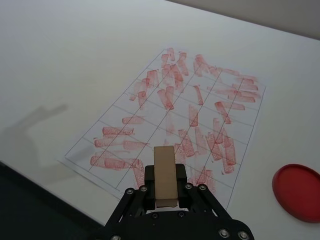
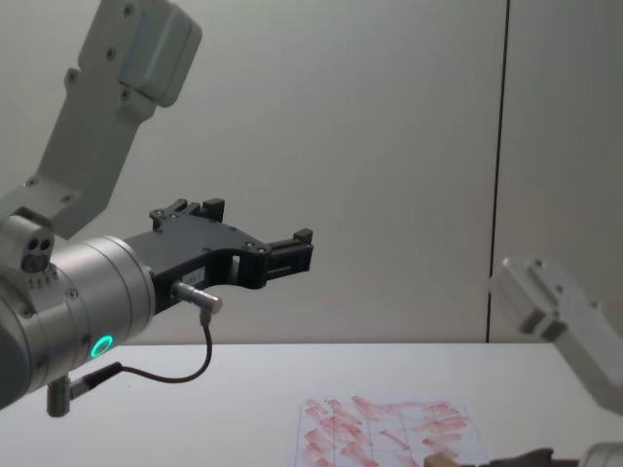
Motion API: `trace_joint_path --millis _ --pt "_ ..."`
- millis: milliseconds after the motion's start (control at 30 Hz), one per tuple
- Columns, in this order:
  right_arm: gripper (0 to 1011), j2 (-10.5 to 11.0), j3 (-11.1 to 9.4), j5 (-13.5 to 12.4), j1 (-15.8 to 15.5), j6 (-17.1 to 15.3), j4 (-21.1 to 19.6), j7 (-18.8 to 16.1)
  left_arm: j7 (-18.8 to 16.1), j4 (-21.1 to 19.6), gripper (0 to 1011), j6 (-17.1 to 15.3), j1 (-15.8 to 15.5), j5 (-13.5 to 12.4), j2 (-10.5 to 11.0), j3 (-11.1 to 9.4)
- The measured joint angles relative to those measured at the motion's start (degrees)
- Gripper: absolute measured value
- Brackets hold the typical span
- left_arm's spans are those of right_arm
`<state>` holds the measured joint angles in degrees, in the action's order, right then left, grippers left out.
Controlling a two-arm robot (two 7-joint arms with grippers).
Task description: Use the one hand to pick up the stamp and affix it onto the A4 paper.
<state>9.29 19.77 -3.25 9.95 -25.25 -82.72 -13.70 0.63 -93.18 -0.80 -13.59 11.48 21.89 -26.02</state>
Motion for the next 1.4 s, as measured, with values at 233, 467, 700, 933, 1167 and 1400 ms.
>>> trace_joint_path --millis 233,467,700,933,1167,1400 --pt "220 -0.24 0.48 1.00 -0.15 -0.23 0.89 -0.24 0.00 0.00 993 0.00 0.00 0.00 0.00 0.00" --pt "220 -0.42 0.54 1.64 0.17 0.20 2.15 -0.16 0.00 0.00 993 0.00 0.00 0.00 0.00 0.00" --pt "220 -0.62 0.39 1.99 0.85 1.38 3.83 -0.05 0.00 0.00 993 0.00 0.00 0.00 0.00 0.00" --pt "220 -0.88 0.21 2.22 1.57 2.49 5.70 -0.06 0.00 0.00 993 0.00 0.00 0.00 0.00 0.00" --pt "220 -1.15 0.13 2.26 2.28 2.90 7.83 -0.81 0.00 0.00 993 0.00 0.00 0.00 0.00 0.00" --pt "220 -1.38 0.08 2.19 2.88 3.05 9.49 -1.64 0.00 0.00 993 0.00 0.00 0.00 0.00 0.00"
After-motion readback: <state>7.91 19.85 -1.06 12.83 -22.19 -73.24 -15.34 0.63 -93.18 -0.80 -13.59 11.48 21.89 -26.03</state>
